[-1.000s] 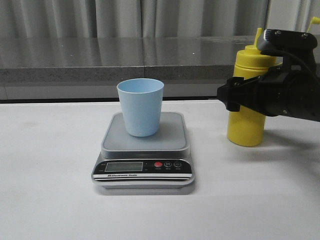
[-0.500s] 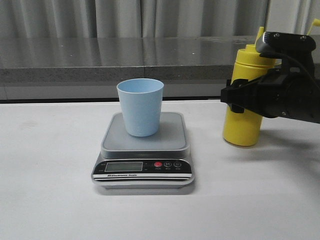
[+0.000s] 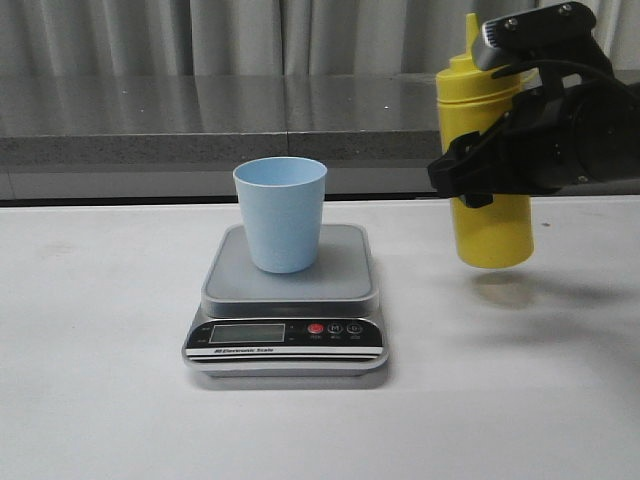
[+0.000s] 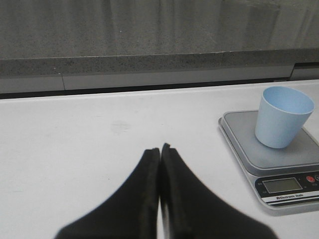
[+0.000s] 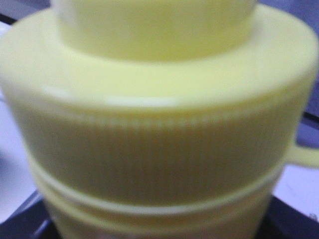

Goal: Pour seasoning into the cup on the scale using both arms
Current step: 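Lift the yellow bottle and tilt its nozzle toward the cup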

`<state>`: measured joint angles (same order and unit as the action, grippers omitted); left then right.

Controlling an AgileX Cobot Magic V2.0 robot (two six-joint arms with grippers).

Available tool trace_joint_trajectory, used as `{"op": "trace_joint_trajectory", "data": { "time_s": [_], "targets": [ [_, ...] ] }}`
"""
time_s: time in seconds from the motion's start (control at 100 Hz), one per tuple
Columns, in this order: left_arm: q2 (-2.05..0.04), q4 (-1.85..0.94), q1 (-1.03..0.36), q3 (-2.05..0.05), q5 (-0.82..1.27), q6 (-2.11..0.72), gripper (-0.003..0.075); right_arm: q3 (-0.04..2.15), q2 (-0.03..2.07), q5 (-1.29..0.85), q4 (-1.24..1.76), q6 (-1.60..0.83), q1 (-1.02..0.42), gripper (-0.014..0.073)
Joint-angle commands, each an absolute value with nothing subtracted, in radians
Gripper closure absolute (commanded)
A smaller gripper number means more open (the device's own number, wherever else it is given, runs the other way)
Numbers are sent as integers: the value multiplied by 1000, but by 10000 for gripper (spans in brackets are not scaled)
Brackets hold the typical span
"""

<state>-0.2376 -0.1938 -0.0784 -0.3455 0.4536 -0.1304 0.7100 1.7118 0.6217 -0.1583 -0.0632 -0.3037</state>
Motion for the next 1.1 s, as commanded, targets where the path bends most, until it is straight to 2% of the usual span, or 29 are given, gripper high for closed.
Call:
{"op": "trace_joint_trajectory", "data": {
  "time_s": [0.0,0.35,0.74,1.09],
  "targets": [
    [-246,-211,-79,-370,380,-121,741,767,1643,612,-213,-92,-324,653],
    [-246,-211,-79,-370,380,-121,741,921,1625,272,-443,-92,-408,653],
    [-246,-211,-79,-370,380,-121,741,1017,1625,-21,-669,-77,-419,653],
    [-246,-211,-79,-370,380,-121,741,1027,1625,-114,-979,-40,-419,653]
  ]
}}
